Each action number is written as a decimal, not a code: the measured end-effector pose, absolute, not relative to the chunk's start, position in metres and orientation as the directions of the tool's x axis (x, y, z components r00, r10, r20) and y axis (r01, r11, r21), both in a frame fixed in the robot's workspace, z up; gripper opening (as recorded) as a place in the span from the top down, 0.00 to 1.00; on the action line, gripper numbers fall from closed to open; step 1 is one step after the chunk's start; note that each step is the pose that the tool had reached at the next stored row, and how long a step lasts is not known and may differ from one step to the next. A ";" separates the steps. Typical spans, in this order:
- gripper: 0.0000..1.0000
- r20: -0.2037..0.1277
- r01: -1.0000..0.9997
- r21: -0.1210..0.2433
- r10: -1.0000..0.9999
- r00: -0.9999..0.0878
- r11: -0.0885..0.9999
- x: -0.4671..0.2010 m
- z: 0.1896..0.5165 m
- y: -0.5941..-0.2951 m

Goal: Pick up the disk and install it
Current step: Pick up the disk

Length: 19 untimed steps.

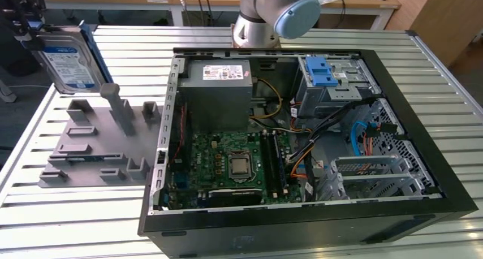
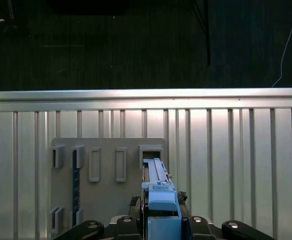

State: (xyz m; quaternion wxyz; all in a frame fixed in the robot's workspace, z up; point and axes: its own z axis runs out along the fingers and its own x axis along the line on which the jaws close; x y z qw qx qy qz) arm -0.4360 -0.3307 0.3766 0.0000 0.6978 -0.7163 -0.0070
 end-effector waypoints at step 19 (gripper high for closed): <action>0.64 -0.010 -1.000 0.010 -1.000 -0.026 0.026 -0.436 0.396 -0.331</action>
